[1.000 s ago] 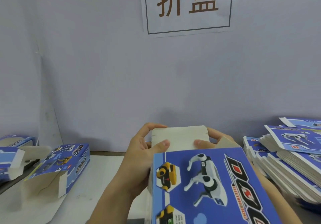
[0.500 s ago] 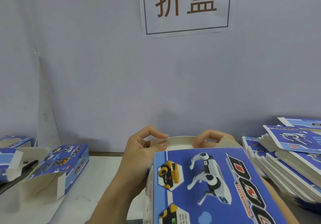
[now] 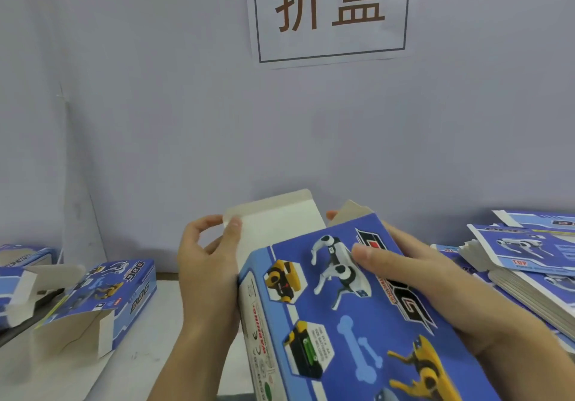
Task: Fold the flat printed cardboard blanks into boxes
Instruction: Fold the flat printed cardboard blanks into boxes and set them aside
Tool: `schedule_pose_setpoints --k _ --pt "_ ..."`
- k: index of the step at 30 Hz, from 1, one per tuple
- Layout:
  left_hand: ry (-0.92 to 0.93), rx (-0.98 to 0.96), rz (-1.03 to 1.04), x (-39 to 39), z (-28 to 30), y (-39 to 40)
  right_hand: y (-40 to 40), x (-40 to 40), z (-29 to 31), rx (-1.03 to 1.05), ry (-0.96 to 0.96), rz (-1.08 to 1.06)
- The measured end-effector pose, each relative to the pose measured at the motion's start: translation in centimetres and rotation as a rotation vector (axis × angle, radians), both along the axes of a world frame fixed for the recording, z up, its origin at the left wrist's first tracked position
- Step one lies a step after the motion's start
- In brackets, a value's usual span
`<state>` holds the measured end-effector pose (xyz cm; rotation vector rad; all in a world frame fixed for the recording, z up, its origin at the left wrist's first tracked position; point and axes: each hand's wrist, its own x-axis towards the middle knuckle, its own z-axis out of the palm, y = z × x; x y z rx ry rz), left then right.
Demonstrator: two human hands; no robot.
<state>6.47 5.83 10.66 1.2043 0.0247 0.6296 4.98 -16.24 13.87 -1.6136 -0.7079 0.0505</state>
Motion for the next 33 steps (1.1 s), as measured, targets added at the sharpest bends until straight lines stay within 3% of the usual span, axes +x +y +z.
schedule_pose_setpoints --k 3,7,10,13,17,20,24,33 --pt "-0.057 -0.003 0.033 -0.4 1.0 -0.3 -0.9 -0.5 -0.7 0.167 -0.018 0.005" --pt "-0.151 0.237 -0.224 -1.9 2.8 -1.6 -0.4 -0.8 -0.1 0.357 -0.054 -0.146" --pt "-0.208 0.394 -0.382 -3.0 3.5 -2.6 0.8 -1.3 0.2 0.31 -0.19 -0.188" --pt "-0.277 0.369 -0.336 -3.5 4.0 -2.7 2.1 -1.0 0.1 0.273 -0.292 -0.23" --pt "-0.323 0.347 -0.254 -3.1 3.7 -2.6 2.2 -0.7 -0.1 0.19 -0.283 -0.307" --pt "-0.285 0.401 -0.263 -3.5 3.7 -3.3 1.6 -0.8 0.2 0.2 -0.148 -0.31" --pt "-0.172 0.487 -0.257 -1.5 5.3 -2.9 2.2 -0.7 0.4 0.234 -0.071 -0.506" --pt "0.007 0.228 -0.219 -2.0 2.7 -2.2 5.1 -0.6 -0.5 0.346 0.049 -0.455"
